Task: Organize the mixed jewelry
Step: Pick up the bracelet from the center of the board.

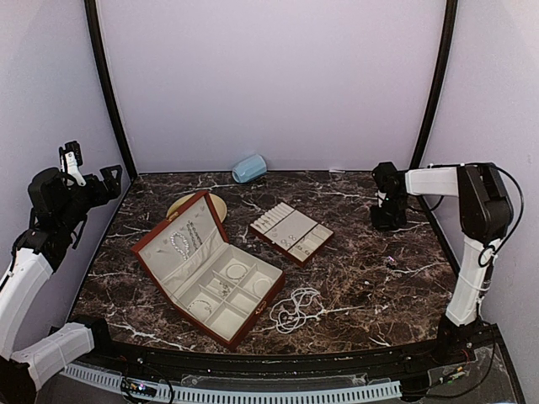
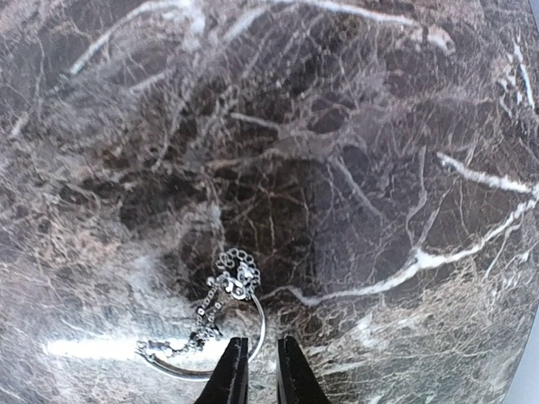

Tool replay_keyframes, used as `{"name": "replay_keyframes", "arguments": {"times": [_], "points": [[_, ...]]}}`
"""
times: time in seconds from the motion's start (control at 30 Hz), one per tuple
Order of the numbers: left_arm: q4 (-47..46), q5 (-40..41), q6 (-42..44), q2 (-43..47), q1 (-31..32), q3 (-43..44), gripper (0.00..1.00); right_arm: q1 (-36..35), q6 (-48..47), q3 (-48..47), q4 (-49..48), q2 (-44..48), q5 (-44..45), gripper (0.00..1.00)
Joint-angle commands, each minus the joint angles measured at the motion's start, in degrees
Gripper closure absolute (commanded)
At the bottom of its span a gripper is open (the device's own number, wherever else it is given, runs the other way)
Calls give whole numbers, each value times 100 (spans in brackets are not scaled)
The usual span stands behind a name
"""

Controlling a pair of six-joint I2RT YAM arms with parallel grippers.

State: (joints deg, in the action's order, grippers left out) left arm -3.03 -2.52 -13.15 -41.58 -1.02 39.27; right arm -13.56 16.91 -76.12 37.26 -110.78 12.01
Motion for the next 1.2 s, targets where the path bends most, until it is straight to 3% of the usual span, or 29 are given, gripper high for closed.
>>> {"name": "replay_keyframes", "arguments": {"times": [0.0, 0.53, 0.73, 0.83, 1.17], "points": [[-18, -3, -12, 84, -25, -20, 1, 14, 79, 101, -53, -56, -43, 86], [-21, -3, -4, 80, -25, -24, 1, 11, -15, -52, -66, -400, -80, 88], [-14, 12, 5, 90, -22, -24, 1, 12, 46, 19, -59, -484, -112, 94], [-14, 15, 5, 99, -25, -24, 1, 12, 84, 44, -75, -456, -152, 100], [-14, 21, 5, 97, -27, -24, 1, 18, 8, -270, 369, 92, 36, 100]]}}
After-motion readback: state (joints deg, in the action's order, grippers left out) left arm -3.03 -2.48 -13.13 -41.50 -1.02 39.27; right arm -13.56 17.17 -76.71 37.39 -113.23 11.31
